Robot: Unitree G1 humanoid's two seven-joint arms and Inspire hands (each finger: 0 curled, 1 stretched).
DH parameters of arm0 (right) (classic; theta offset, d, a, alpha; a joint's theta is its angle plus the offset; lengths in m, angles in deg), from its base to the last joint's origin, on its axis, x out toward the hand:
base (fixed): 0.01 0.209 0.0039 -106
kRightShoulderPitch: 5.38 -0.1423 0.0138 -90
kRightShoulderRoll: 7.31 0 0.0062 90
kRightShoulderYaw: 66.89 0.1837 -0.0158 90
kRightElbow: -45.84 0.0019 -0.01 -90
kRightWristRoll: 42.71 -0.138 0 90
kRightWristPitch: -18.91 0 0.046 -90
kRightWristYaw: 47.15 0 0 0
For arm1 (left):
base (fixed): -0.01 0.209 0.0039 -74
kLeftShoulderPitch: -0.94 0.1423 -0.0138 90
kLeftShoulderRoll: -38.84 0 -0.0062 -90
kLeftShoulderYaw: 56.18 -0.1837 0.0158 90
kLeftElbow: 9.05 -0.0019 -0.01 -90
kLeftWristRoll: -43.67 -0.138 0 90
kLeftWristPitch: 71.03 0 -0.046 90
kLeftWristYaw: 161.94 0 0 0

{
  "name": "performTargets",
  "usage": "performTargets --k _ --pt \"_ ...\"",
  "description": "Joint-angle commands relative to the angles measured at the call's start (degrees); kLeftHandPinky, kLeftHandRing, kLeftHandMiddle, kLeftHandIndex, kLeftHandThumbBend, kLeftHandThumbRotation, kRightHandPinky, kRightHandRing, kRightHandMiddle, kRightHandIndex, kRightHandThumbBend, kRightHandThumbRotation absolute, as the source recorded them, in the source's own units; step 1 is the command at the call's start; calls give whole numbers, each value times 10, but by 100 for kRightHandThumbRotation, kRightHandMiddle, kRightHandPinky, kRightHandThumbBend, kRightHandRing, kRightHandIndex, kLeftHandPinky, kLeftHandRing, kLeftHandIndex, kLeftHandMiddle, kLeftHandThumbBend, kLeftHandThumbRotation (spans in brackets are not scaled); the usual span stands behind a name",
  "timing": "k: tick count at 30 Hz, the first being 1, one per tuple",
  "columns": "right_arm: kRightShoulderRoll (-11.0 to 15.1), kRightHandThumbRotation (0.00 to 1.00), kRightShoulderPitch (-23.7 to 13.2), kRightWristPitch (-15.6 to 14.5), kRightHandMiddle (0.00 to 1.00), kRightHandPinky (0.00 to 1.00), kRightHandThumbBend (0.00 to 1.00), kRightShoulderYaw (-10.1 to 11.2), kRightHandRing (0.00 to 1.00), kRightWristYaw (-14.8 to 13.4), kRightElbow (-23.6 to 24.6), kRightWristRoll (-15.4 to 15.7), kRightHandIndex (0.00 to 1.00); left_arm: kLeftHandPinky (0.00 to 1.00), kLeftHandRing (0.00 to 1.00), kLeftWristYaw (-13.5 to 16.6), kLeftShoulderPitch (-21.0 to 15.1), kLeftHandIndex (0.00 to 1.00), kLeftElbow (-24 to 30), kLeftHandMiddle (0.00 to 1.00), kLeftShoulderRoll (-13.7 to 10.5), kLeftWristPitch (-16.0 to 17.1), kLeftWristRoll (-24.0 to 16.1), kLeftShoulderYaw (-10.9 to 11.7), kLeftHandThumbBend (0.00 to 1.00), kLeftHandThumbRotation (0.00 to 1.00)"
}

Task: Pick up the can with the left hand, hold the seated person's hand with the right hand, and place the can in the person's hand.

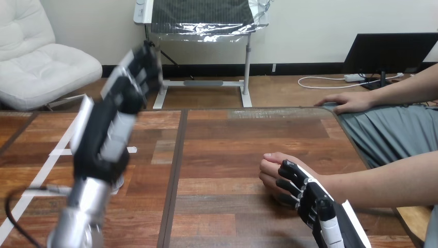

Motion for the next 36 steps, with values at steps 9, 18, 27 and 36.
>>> performTargets --k 9,18,27,36 --pt "1 98 -42 15 90 83 98 4 88 0 1 -4 89 85 89 21 -83 88 -48 90 -21 32 -3 24 84 81" --pt "1 98 -41 15 90 83 98 5 88 0 1 -5 89 88 90 20 -105 89 -67 90 -37 31 6 35 91 68" --pt "1 98 -41 15 90 83 99 5 88 1 1 -6 89 95 94 36 -124 90 -95 92 -52 38 -8 47 97 49" --pt "2 98 -41 11 90 83 100 4 88 4 0 -8 89 97 95 59 -148 90 -162 92 -73 71 -43 51 98 35"
